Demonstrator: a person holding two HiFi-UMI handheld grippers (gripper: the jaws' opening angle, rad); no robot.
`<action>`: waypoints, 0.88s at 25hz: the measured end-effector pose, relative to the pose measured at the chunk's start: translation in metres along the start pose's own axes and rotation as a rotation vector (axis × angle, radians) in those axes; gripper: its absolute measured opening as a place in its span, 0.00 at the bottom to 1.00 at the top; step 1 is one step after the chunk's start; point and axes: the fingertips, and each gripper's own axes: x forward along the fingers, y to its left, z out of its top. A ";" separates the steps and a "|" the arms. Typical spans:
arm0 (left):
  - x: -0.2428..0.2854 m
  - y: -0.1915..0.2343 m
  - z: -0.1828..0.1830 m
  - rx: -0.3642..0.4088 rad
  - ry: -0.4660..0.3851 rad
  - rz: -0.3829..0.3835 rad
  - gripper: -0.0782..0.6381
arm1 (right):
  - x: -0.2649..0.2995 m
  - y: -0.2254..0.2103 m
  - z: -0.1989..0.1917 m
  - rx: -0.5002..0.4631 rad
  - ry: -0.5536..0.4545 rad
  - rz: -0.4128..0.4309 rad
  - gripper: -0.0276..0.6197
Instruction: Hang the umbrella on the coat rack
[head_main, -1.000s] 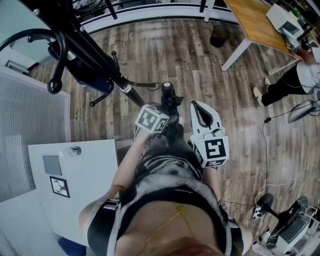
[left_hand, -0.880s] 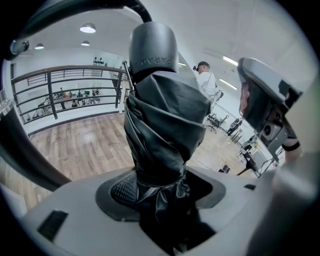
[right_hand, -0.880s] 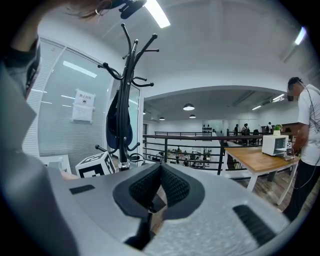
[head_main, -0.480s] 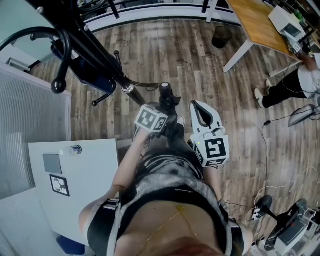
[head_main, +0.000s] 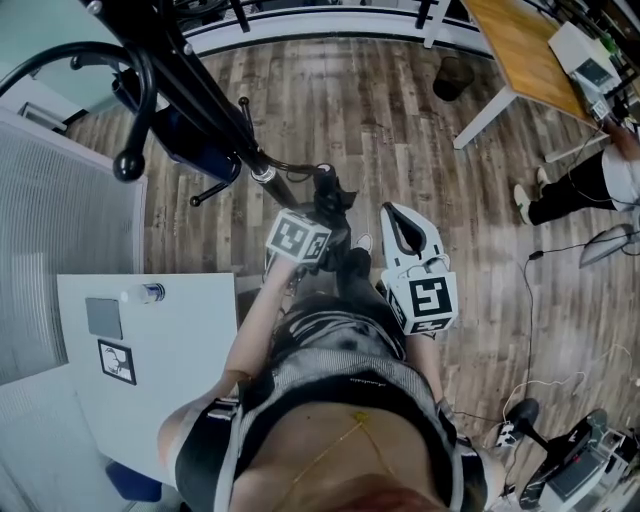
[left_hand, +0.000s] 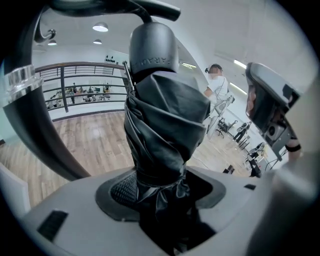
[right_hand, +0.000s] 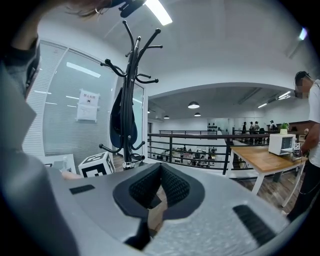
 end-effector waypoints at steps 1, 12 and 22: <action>-0.001 0.002 -0.001 -0.006 -0.001 0.003 0.47 | 0.001 0.001 0.000 0.000 0.001 0.004 0.05; -0.015 0.026 -0.018 -0.074 -0.013 0.055 0.47 | 0.011 0.018 -0.002 -0.005 0.006 0.057 0.05; -0.023 0.036 -0.035 -0.115 -0.018 0.070 0.47 | 0.017 0.032 -0.003 -0.011 0.008 0.082 0.05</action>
